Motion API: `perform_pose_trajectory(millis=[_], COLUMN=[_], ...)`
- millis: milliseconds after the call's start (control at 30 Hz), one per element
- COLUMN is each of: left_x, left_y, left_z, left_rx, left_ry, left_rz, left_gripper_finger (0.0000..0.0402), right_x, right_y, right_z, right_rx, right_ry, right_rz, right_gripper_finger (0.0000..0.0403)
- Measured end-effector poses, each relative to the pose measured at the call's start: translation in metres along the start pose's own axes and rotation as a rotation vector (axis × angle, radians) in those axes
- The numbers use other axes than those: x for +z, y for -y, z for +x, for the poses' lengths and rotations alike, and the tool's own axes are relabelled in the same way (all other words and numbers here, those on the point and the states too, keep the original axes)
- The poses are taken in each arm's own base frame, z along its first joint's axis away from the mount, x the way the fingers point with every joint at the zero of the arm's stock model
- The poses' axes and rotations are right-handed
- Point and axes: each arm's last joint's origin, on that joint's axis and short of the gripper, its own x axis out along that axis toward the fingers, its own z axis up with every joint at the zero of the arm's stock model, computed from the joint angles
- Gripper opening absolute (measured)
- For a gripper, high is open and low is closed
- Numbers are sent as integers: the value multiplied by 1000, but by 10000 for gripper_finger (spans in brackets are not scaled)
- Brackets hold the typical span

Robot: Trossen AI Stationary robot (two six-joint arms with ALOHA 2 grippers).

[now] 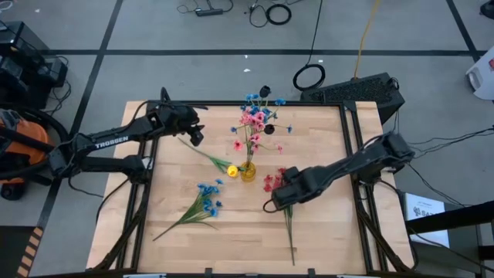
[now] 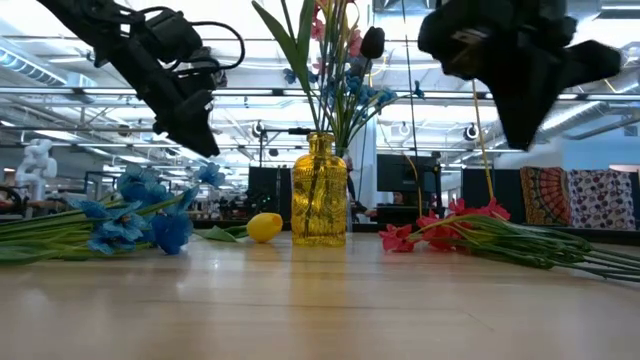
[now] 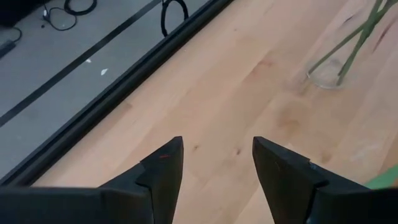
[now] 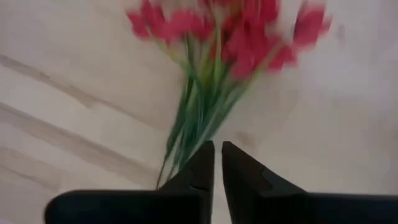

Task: Sort flowers into vase by color
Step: Put the red flowers into the yellow flower vase

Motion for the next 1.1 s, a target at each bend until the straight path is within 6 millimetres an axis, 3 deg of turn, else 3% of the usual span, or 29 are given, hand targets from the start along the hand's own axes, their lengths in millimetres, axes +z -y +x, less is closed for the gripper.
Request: perform_pose_trajectory(millis=[333,567,733,900,1100], left_x=[-3,-3,-3,-3,-3], left_y=[-1,-1,-1,-1,0], left_z=[0,0,0,0,0], left_rx=[1,1,1,1,0], left_ry=[-30,-30,-30,-29,-30], left_rz=[26,50,50,50,50], left_gripper_finger=[201,201,201,201,201], right_x=[-23,-31,-35,-36,-36], right_y=[-28,-39,-45,-49,-51], right_z=[24,52,75,96,105], right_rx=[103,63,20,-23,-21], right_ry=[-68,-143,-202,-208,-203], right_rz=[72,76,72,31,-72], right_gripper_finger=[140,222,253,237,124])
